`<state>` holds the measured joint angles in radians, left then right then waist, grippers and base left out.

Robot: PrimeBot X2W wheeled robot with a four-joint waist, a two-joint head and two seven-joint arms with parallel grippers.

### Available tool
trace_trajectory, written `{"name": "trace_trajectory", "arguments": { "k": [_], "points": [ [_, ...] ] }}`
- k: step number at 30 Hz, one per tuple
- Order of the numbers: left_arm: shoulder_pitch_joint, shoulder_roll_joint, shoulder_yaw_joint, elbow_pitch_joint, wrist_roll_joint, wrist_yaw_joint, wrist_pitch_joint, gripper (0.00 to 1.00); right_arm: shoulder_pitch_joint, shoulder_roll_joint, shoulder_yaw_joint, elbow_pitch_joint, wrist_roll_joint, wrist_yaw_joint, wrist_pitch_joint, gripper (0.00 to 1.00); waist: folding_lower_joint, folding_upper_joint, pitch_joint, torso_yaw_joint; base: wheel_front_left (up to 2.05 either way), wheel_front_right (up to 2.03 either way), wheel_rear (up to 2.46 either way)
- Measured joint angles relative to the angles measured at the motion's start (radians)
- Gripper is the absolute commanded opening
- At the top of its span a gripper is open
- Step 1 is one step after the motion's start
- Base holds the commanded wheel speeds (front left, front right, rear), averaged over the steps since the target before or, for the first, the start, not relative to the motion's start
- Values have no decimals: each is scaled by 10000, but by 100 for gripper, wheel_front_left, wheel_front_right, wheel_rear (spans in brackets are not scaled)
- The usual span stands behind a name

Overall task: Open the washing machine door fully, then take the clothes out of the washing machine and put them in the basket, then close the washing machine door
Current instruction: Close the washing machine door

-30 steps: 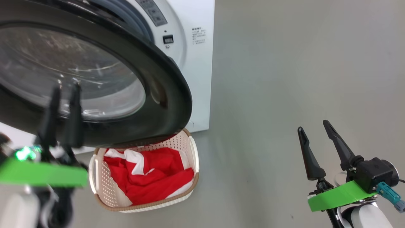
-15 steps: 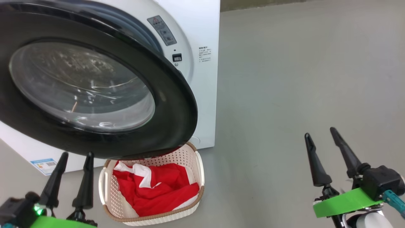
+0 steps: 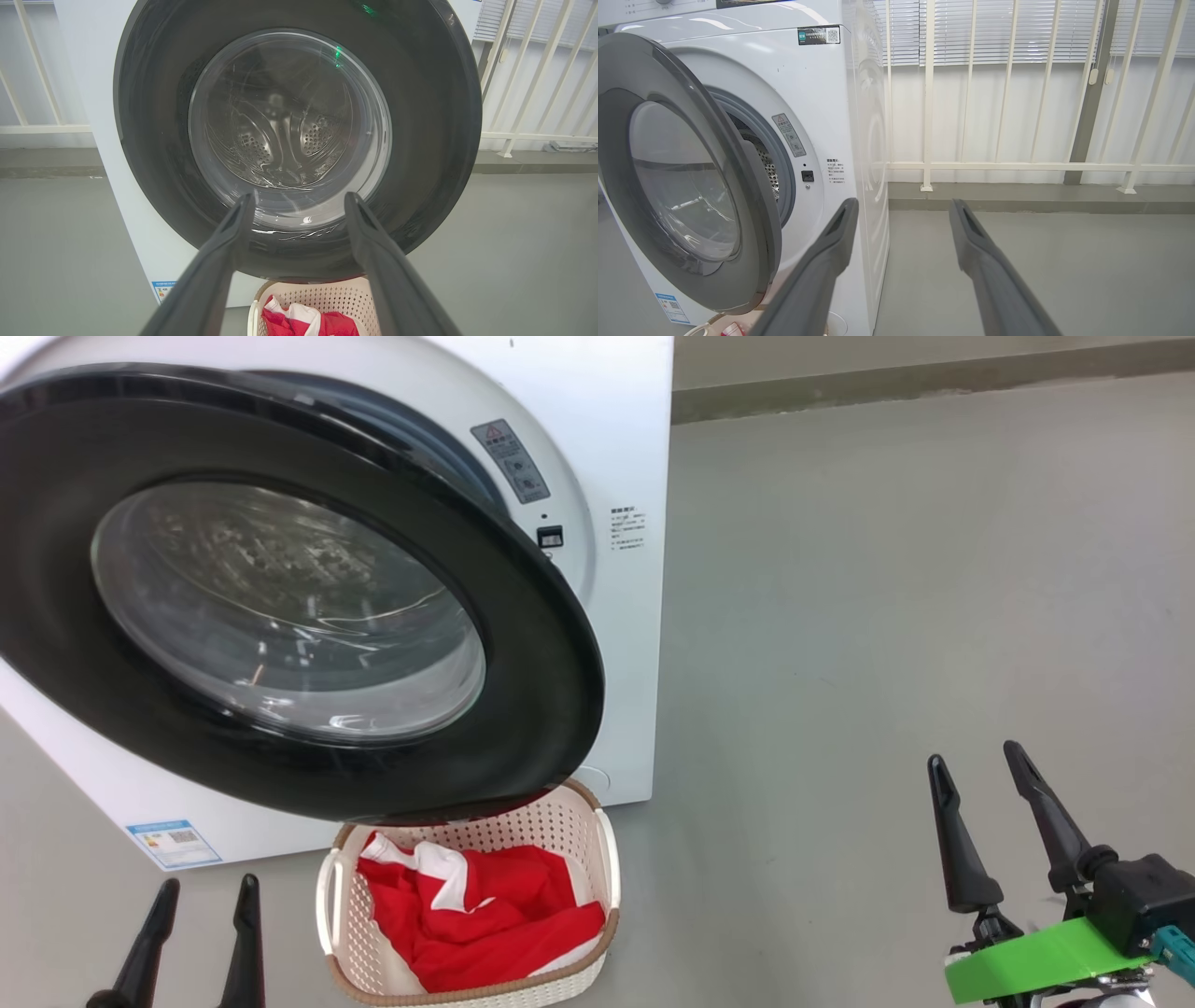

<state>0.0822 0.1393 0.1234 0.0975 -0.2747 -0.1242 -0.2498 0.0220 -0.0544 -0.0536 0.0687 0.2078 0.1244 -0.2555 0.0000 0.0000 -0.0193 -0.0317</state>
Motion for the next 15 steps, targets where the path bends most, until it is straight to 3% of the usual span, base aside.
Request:
{"name": "trace_trajectory", "arguments": {
  "k": [12, 13, 14, 15],
  "points": [
    [51, -25, -92, 265, 357, -8, 2, 100, 225, 46, 2, 2, -107, 0, 0, 100, 0, 0, -72, 174, 0, 0, 0],
    [51, -23, -90, 288, 378, -8, 0, 100, 225, 46, 13, 15, -105, 0, 0, 78, 0, 0, -64, 171, 0, 0, 0],
    [51, -25, -86, 299, 378, -8, 0, 100, 221, 42, 58, 67, -105, 0, 0, 45, 0, 0, -57, 169, 0, 0, 0],
    [51, -25, -82, 301, 378, -8, 2, 100, 215, 40, 104, 144, -105, 0, 0, 35, 0, 0, -53, 172, 0, 0, 0]
  ]
}}
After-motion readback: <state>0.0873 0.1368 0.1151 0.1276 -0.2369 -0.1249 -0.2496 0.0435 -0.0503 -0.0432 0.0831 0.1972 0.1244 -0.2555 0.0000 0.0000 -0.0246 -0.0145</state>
